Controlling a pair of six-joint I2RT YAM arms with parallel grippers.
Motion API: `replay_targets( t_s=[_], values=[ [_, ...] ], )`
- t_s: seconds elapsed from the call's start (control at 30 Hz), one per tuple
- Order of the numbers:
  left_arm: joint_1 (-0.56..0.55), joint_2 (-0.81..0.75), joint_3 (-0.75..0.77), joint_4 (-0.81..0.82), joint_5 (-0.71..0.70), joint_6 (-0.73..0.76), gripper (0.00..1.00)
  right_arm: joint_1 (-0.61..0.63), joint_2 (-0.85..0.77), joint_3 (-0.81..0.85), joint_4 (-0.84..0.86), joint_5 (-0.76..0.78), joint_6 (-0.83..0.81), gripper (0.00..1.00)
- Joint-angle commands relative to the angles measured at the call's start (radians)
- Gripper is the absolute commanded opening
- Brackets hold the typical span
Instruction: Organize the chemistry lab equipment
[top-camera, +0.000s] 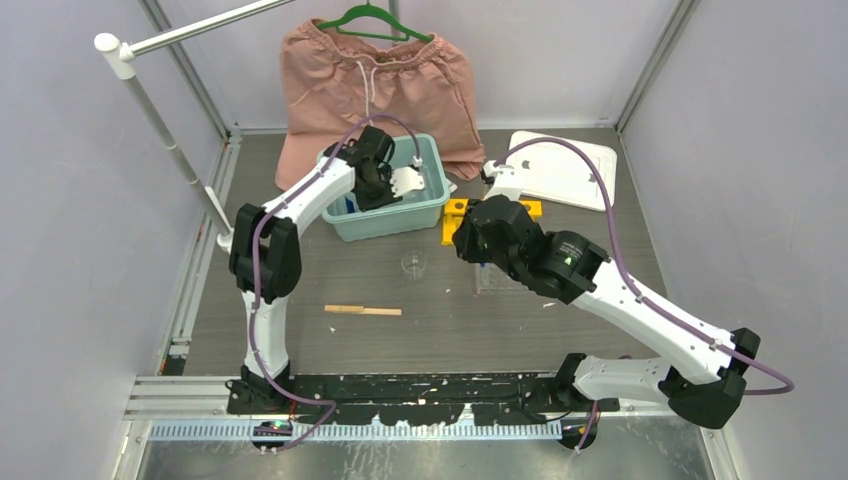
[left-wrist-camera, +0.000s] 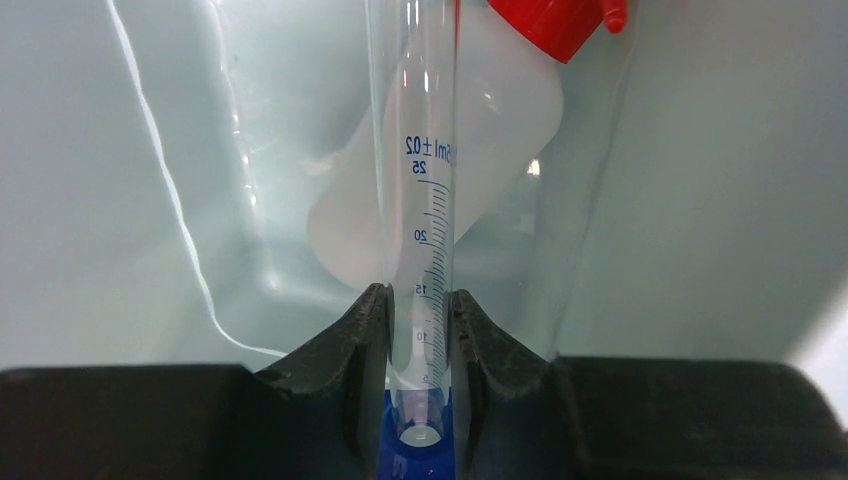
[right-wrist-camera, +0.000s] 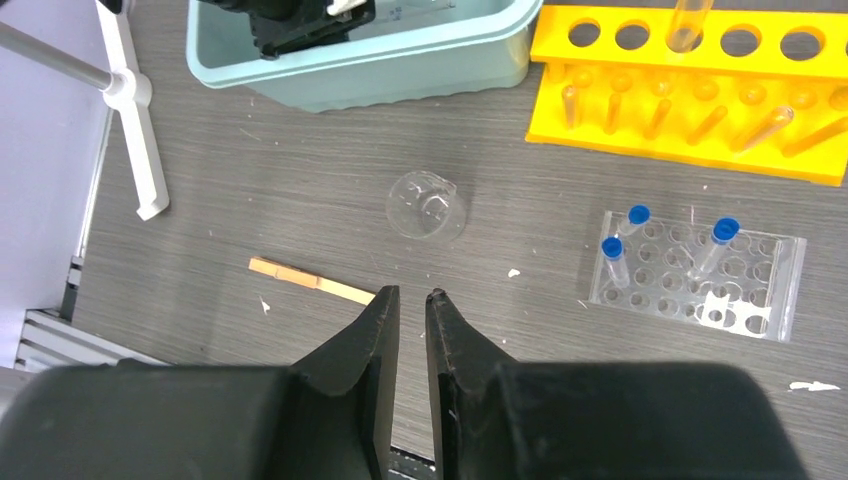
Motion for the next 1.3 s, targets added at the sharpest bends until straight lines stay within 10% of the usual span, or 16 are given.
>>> replay_targets(
  t_s=[0.0, 0.47, 0.7, 1.07, 1.27],
  values=[
    [0.027, 0.030, 0.009, 0.032, 0.013, -0.008, 0.16, 0.004, 0.036, 0.101, 0.048, -0.007, -0.023, 0.22],
    [0.031, 0.007, 0.030, 0.025, 0.007, -0.045, 0.54, 0.004, 0.048, 0.085, 0.055, -0.025, 0.000, 0.22],
    [0.044, -0.080, 0.087, 0.008, 0.017, -0.052, 0.99, 0.003, 0.045, 0.067, 0.046, -0.008, -0.004, 0.28],
    [0.048, -0.248, 0.290, -0.137, 0.083, -0.154, 1.00, 0.003, 0.196, 0.044, 0.100, -0.096, -0.035, 0.43],
    [0.067, -0.449, 0.136, -0.179, 0.136, -0.273, 1.00, -0.031, 0.362, 0.055, 0.130, -0.190, -0.079, 0.45]
  ],
)
